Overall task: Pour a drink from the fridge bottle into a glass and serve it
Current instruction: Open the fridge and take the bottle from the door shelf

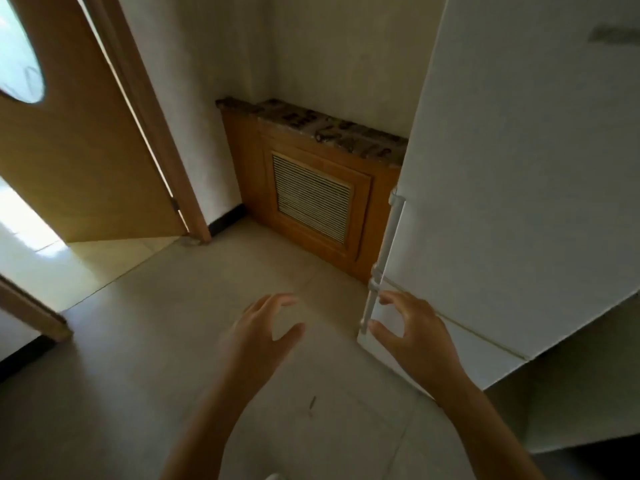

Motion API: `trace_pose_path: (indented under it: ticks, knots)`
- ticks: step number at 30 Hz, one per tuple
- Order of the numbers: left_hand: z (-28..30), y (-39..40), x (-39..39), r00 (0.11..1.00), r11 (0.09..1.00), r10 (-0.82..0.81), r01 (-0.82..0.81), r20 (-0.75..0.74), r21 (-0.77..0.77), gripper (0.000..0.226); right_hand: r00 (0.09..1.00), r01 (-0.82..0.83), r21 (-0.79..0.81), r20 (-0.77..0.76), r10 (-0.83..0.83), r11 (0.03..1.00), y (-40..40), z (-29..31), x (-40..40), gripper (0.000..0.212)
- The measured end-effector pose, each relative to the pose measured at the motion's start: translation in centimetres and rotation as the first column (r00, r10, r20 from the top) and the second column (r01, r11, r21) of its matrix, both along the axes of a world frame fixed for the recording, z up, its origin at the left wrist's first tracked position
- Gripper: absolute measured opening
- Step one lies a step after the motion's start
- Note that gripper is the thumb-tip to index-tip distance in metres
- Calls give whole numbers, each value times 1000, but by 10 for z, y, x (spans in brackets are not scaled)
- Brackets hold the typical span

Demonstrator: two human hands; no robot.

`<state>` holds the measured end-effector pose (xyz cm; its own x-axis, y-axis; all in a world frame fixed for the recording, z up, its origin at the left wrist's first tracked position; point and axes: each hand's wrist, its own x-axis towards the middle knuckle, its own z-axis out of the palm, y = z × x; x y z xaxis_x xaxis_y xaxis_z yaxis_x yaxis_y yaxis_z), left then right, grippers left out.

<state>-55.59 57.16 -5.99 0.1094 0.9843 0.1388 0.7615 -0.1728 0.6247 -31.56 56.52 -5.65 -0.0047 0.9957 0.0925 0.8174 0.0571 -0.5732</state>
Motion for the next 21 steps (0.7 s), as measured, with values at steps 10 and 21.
trace_pose_path:
  ticks: [10, 21]
  knots:
    - [23, 214, 8, 913, 913, -406, 404, 48, 51, 40, 954, 293, -12, 74, -292, 956, 126, 15, -25, 41]
    - [21, 376, 84, 748, 742, -658, 664, -83, 97, 39, 829, 556, 5, 69, -555, 831, 260, -1, 8, 40]
